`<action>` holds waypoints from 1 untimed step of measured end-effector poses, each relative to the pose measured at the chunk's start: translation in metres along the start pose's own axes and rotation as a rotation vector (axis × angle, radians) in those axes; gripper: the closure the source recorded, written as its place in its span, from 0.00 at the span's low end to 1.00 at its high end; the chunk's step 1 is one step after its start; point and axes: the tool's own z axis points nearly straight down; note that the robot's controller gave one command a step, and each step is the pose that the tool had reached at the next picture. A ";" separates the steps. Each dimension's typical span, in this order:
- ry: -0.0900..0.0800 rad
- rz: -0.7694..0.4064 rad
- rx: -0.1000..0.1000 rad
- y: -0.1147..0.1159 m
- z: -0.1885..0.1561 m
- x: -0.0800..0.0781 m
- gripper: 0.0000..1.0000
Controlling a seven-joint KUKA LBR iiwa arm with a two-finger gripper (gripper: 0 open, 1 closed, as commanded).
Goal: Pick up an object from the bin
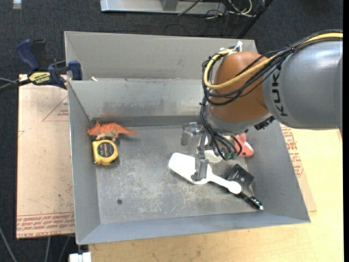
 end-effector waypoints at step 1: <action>-0.004 0.002 0.000 -0.028 0.065 -0.012 1.00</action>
Offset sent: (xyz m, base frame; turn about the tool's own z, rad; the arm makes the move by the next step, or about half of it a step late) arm 0.0000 0.0000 0.0000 0.0000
